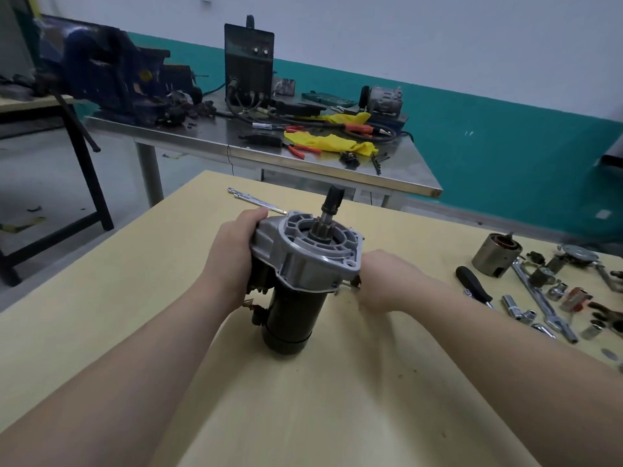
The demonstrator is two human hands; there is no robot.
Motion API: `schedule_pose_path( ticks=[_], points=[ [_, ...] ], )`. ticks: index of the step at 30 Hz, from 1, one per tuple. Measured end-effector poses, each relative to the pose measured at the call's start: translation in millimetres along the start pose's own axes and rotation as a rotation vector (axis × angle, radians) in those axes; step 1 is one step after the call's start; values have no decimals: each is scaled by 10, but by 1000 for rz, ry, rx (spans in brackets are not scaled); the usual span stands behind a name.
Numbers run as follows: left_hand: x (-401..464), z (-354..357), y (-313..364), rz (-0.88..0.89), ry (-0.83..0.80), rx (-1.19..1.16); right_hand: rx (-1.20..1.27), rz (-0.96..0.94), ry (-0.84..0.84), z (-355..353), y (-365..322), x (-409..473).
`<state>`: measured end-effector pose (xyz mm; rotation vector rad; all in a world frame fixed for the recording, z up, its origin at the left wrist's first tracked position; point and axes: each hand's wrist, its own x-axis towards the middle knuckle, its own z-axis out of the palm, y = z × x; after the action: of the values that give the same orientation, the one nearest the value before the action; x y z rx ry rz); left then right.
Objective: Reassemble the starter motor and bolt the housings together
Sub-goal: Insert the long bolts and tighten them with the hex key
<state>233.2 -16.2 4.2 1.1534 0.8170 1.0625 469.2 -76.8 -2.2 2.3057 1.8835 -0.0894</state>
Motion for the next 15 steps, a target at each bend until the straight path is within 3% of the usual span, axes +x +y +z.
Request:
schedule_pose_path(
  ticks=[3, 5, 8, 12, 15],
  points=[
    [-6, 1, -10, 14, 4, -7, 477, 100, 146, -254, 15, -94],
    [-19, 12, -19, 30, 31, -18, 876, 135, 443, -521, 51, -333],
    [-48, 43, -26, 39, 80, -35, 1321, -97, 835, -888, 8, -839],
    [-119, 93, -108, 84, 135, -36, 1409, -482, 857, -1013, -342, -1162],
    [-171, 145, -180, 100, 137, -87, 1400, -547, 799, -954, -525, -1100]
  ],
)
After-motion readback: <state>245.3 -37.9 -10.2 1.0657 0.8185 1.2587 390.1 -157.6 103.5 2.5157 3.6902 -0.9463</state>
